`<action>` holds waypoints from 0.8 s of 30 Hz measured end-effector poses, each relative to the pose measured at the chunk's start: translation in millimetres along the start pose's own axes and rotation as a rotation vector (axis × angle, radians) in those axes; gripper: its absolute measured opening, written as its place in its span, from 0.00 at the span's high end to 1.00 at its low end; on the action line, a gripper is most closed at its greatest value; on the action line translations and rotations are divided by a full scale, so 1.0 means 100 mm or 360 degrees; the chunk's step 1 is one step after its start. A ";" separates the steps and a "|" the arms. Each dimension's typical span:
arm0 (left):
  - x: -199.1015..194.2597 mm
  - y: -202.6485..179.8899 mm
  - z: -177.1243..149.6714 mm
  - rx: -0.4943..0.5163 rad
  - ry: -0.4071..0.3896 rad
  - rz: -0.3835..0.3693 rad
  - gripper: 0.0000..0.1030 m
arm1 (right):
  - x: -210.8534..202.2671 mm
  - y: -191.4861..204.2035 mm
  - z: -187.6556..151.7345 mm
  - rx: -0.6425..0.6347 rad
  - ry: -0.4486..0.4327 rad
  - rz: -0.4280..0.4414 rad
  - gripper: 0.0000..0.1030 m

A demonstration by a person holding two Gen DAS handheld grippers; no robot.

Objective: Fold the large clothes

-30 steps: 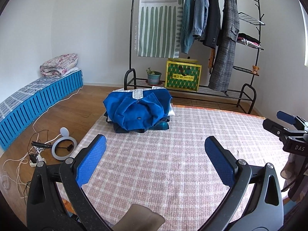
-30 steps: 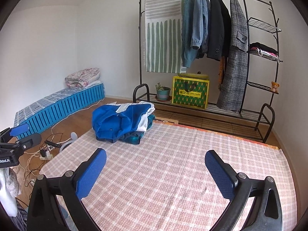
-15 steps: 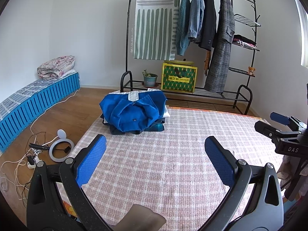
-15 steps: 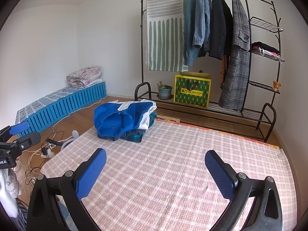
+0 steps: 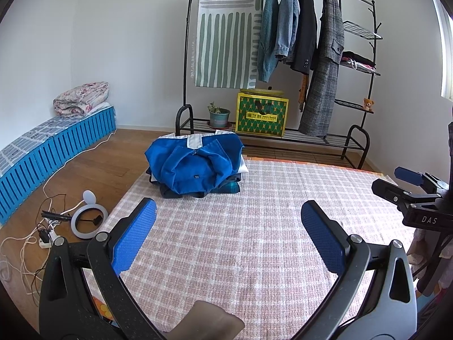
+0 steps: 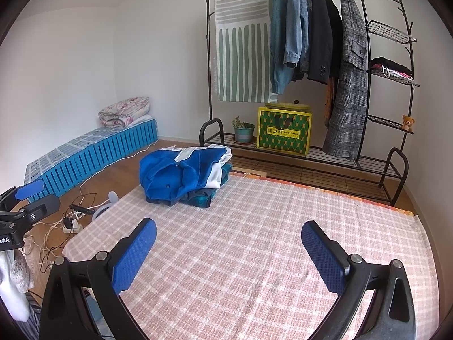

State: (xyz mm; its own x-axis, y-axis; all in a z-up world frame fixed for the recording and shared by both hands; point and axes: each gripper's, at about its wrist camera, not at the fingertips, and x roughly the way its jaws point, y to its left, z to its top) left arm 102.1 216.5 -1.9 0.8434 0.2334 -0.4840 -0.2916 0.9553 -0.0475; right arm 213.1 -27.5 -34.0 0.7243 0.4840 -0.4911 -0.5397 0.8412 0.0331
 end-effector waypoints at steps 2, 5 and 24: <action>0.00 -0.01 0.00 0.0002 0.0000 -0.0002 0.00 | 0.00 0.00 0.00 0.0000 -0.0001 -0.0001 0.00; 0.00 -0.01 0.00 0.0003 0.0001 -0.0001 0.00 | 0.01 0.00 -0.01 0.0008 0.0009 0.0007 0.00; -0.02 -0.04 -0.01 -0.0003 0.0001 0.0001 0.00 | 0.01 -0.01 -0.01 0.0009 0.0012 0.0010 0.00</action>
State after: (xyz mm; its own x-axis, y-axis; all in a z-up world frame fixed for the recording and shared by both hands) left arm 101.1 211.8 -1.2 0.8429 0.2341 -0.4845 -0.2931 0.9549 -0.0485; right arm 214.1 -27.6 -35.7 0.7176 0.4877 -0.4972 -0.5419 0.8394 0.0412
